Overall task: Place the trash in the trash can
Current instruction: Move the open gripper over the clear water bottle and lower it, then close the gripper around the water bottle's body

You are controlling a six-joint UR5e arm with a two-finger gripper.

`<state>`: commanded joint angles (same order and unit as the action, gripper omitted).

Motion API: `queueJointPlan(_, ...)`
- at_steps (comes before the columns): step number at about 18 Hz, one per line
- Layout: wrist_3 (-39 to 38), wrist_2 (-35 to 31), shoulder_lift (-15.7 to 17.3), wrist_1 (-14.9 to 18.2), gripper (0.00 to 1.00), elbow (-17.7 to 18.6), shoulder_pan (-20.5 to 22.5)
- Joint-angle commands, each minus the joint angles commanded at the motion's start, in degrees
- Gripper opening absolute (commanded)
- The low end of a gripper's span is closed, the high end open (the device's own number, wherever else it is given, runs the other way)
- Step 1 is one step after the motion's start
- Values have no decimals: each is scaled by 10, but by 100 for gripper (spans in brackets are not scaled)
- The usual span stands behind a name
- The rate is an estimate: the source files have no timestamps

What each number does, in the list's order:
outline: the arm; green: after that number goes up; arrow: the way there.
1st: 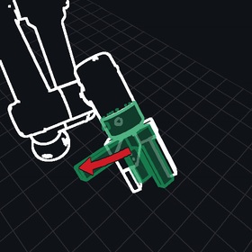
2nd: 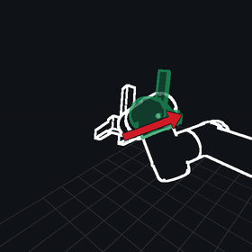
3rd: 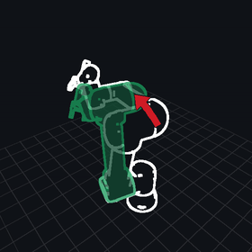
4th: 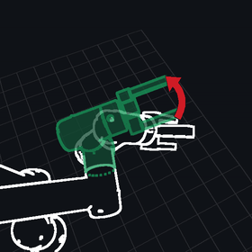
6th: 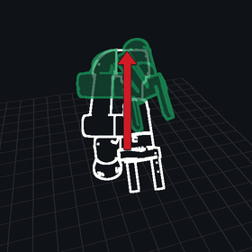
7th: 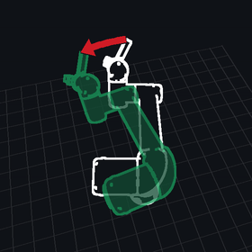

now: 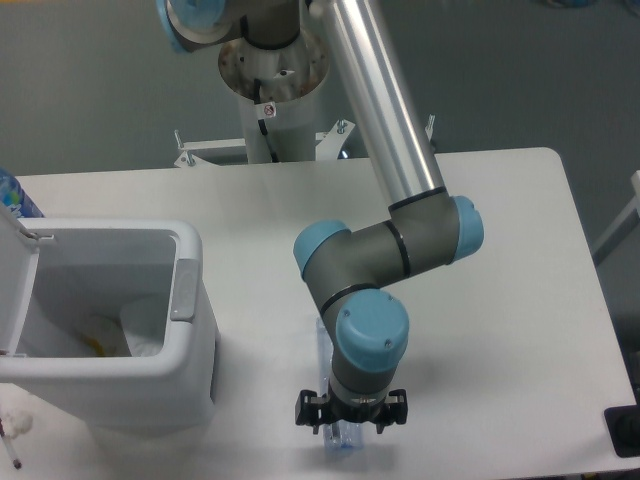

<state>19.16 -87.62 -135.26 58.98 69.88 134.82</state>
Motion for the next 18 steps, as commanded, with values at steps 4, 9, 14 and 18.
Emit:
queueJointPlan(4,-11,-21,-17,0,99,-11,-8)
queueJointPlan(9,-25,-27,-14,4,29,-13,-17)
queueJointPlan(14,-32,-7,3,0,4,-18,-14)
queueJointPlan(18,-33,14,42,-4,3,-23,-9)
